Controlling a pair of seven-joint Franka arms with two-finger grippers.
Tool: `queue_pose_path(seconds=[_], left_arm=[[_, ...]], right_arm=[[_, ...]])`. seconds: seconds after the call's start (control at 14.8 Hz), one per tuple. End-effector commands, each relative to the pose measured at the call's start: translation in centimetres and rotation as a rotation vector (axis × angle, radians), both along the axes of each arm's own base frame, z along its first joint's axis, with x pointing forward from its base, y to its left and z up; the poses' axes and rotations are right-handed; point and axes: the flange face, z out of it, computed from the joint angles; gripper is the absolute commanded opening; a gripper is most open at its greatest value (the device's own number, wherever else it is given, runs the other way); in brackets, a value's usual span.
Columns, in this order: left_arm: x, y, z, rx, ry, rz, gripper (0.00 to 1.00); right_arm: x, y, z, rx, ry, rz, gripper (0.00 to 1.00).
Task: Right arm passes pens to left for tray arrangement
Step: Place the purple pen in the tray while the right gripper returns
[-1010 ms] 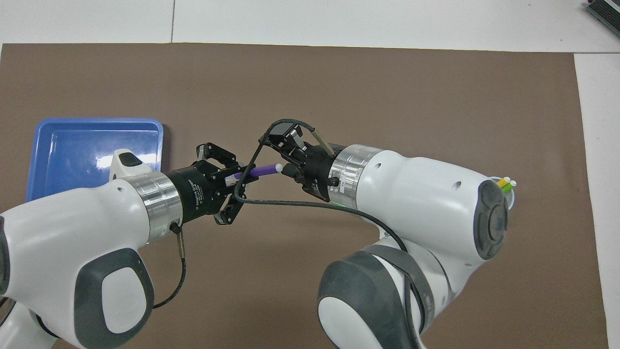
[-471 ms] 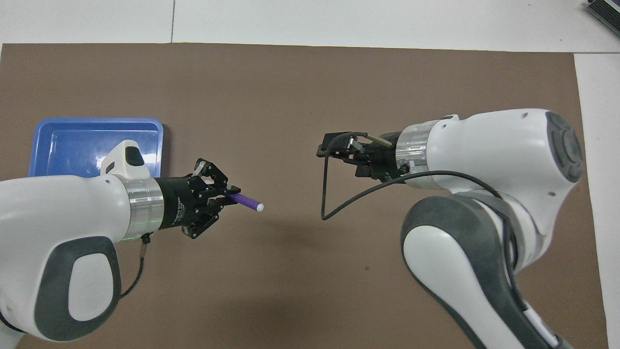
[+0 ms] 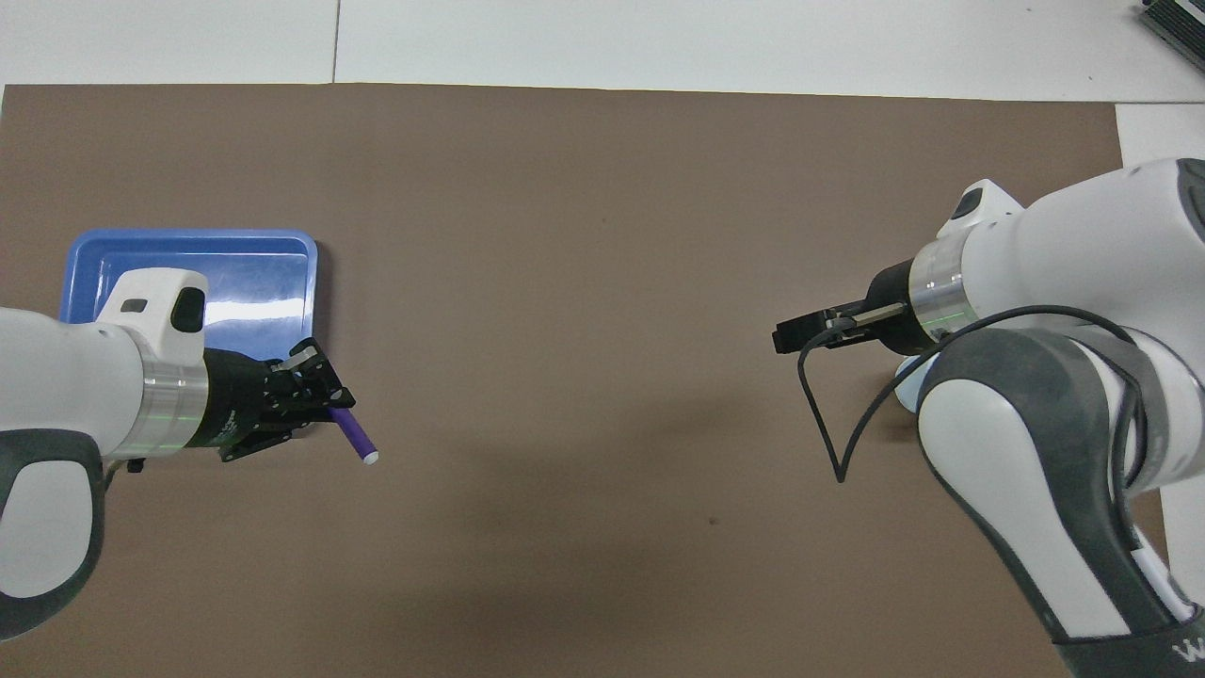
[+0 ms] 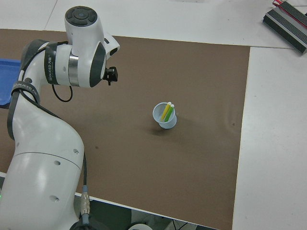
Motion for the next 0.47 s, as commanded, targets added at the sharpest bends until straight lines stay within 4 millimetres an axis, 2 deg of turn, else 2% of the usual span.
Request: queue_pose_path(seconds=[0.0,0.13,0.27,0.4], left_arm=[[0.0,3.2,0.6,0.075,-0.030,-0.186,0.00],[0.4,5.4,-0.1,0.105,-0.034,-0.279,0.00],[1.2,6.6,-1.5,0.134,-0.029,-0.343,0.00],[2.1,7.9,-2.8,0.168,-0.025,-0.386,0.00]], right_arm=[[-1.1,-4.3,-1.7,-0.060,-0.057,0.310,1.00],[-0.8,-7.2,-3.1,-0.129,-0.095,0.537,1.00],[-0.7,-10.0,-4.7,-0.134,-0.104,0.677,0.99],[-0.6,-12.4,-6.9,-0.118,-0.113,0.778,0.87]])
